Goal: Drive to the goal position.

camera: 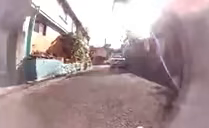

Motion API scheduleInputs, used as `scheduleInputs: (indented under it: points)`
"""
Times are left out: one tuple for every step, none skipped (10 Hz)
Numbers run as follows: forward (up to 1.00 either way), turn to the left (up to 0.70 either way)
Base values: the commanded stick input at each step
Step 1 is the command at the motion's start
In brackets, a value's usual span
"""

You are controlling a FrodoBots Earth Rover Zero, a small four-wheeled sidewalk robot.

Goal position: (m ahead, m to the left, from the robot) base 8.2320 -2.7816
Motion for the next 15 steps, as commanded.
scheduleInputs:
  points:
    - [1.0, 0.0]
    - [1.0, 0.0]
    - [1.0, 0.0]
    - [1.0, 0.0]
    - [1.0, 0.0]
    - [1.0, 0.0]
    - [1.0, 0.0]
    - [1.0, 0.0]
    - [1.0, 0.0]
    - [1.0, 0.0]
    - [1.0, 0.0]
    - [1.0, 0.0]
    - [1.0, 0.0]
    - [1.0, 0.0]
    - [1.0, 0.0]
